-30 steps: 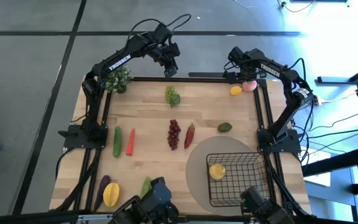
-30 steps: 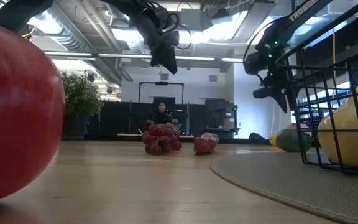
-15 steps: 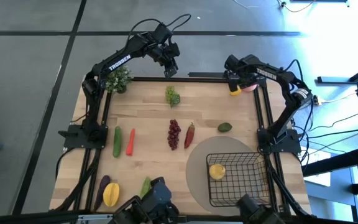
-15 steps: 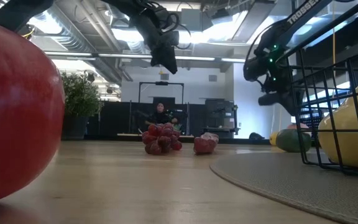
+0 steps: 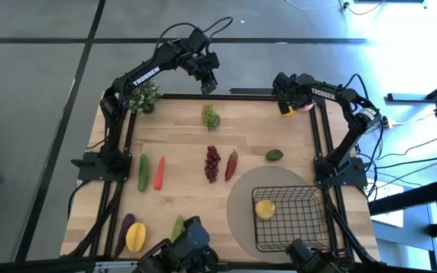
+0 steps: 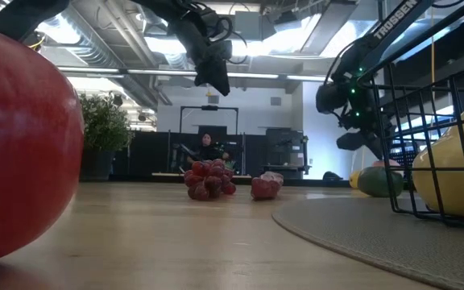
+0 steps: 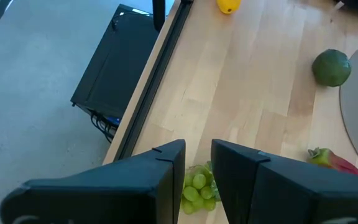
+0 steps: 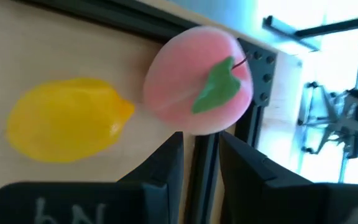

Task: Build produce basket
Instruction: Put the peach into the wire basket

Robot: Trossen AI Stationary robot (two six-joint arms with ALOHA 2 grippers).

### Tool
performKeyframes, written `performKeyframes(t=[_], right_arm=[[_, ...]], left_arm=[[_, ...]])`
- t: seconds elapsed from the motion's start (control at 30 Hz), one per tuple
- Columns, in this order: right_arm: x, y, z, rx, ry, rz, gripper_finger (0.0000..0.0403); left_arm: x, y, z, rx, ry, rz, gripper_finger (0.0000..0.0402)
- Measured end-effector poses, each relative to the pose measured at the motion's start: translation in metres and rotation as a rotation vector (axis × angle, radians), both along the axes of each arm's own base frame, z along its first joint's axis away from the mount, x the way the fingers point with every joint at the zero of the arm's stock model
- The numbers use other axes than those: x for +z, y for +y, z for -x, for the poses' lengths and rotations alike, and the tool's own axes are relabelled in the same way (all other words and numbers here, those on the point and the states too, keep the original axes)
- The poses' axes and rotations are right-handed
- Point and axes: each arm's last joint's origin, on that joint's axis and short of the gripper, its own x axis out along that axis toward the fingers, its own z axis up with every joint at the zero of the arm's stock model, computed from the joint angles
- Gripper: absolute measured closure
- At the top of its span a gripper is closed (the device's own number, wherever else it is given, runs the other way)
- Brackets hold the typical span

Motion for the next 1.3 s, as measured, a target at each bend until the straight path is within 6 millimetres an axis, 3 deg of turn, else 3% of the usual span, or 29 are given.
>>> performKeyframes(t=[1.3], right_arm=[[-0.0017, -0.0095, 0.0063, 0.035, 0.021, 0.027, 0.0307]], left_arm=[[0.0004, -0.0001, 0.0001, -0.004, 0.000, -0.005, 0.0334]])
